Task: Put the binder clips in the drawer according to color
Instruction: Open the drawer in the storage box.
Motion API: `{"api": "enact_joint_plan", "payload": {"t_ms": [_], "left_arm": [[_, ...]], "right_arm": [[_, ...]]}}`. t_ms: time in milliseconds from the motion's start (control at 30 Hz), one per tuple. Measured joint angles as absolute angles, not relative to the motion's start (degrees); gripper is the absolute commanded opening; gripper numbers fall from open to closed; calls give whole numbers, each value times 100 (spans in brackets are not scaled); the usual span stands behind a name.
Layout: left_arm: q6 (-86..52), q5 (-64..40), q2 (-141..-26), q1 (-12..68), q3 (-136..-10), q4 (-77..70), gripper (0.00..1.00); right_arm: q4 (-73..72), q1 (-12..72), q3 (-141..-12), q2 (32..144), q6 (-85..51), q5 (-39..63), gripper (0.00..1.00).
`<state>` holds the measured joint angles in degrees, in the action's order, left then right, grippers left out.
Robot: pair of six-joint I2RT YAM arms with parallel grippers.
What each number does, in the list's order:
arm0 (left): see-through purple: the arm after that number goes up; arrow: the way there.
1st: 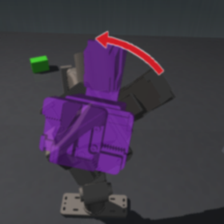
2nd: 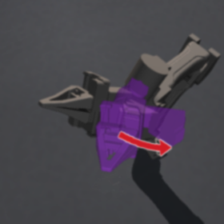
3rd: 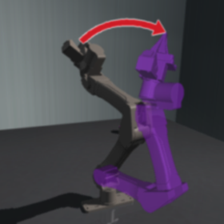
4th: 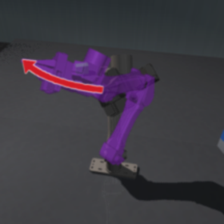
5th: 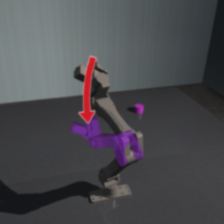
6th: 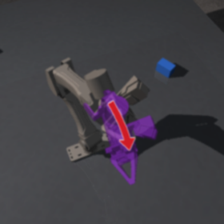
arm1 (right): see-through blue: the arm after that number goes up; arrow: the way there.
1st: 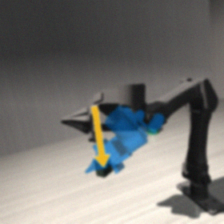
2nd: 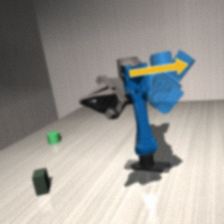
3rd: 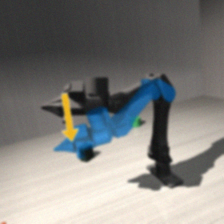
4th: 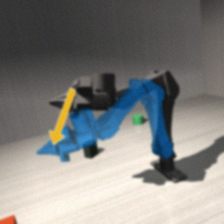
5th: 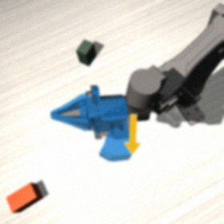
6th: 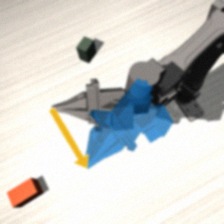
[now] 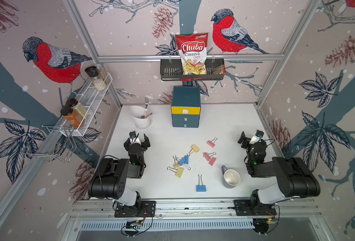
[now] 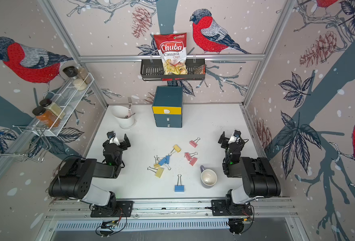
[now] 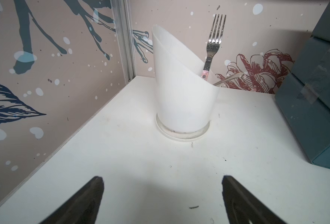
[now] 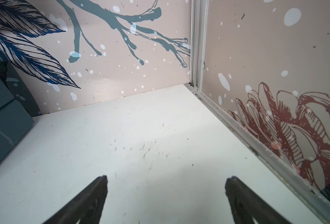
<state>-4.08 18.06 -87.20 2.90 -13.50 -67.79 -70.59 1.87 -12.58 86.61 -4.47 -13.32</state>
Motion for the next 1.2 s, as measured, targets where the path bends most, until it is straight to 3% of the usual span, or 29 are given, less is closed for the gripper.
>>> {"api": "enact_joint_plan", "payload": {"t_ms": [933,1100,1200], "left_arm": [[-320,1798,-8630,342,-1350,-6698,99],[-62,1938,-7310,1188,-2215,-5221,98],[-961,2025,-6606,1496,-3197,-4021,95]], "right_arm": [[-7061,189,-1243,8635,-447,-1330,100],[-5872,587,-1730,7465,-355,-1542,100],[-4628,779,-2749,6438,-685,-1625,100]]}}
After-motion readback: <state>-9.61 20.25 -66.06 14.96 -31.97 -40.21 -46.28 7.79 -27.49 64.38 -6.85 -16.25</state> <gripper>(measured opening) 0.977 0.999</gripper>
